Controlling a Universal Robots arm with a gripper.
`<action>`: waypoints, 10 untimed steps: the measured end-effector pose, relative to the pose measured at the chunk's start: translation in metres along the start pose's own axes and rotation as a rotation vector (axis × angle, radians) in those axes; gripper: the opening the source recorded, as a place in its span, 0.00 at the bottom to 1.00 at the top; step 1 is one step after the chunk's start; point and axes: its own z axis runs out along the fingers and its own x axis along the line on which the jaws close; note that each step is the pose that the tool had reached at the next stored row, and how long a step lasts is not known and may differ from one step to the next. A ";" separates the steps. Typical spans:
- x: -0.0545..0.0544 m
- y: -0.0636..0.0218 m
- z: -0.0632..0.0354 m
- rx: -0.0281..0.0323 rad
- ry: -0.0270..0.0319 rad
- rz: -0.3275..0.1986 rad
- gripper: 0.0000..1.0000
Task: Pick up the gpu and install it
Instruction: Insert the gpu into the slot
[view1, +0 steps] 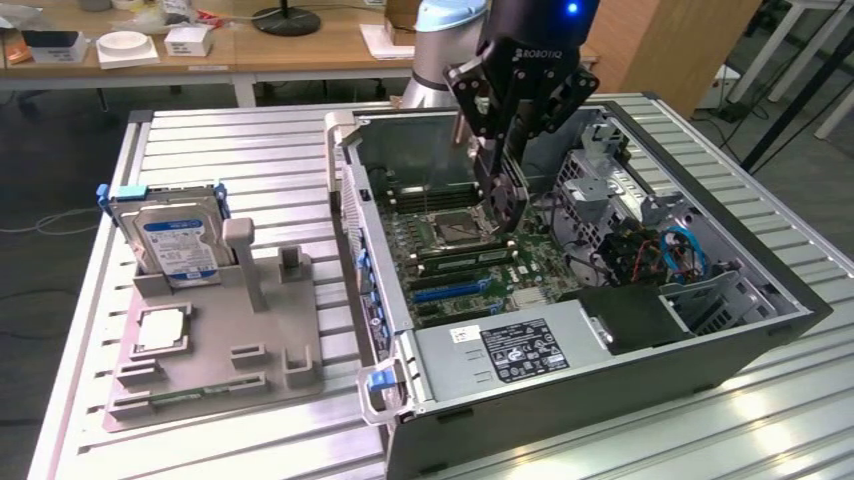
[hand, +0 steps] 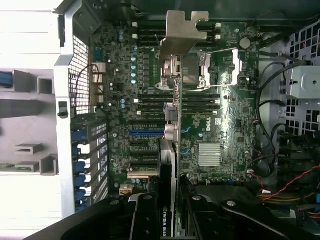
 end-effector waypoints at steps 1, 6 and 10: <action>0.000 0.0000 0.0001 0.0000 -0.0001 -0.008 0.26; 0.000 0.0000 0.0013 0.0000 -0.0018 -0.077 0.26; 0.000 0.0000 0.0021 0.0000 -0.0033 -0.143 0.26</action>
